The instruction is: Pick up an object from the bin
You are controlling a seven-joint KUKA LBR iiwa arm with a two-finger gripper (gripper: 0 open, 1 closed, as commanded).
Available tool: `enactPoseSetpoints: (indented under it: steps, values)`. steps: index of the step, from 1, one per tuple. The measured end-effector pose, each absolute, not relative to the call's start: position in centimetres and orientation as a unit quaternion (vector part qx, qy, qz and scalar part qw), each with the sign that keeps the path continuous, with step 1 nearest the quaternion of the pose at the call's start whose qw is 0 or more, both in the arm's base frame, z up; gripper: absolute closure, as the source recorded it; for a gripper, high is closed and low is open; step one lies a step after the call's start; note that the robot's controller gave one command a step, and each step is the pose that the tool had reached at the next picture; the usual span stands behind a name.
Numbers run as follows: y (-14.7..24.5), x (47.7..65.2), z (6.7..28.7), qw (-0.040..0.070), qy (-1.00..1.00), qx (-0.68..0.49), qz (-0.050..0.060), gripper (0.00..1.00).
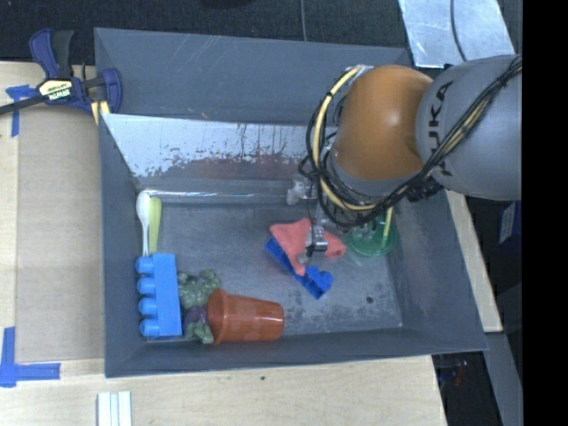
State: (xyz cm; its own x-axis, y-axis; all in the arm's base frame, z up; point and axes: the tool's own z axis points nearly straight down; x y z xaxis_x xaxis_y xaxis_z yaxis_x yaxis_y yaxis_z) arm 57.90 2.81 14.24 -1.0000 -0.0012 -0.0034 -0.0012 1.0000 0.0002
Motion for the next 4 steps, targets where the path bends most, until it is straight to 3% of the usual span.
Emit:
enactPoseSetpoints:
  steps: [1,2,3,4]
  values:
    - [-2.5,57.9,6.8,0.003,1.000,-0.024,0.000,0.00]
    - [-6.4,58.0,7.2,0.012,1.000,0.000,0.001,1.00]
    - [-6.4,58.0,7.2,0.012,1.000,0.000,0.001,1.00]
    - [-6.3,55.4,13.6,0.008,1.000,-0.002,0.001,1.00]
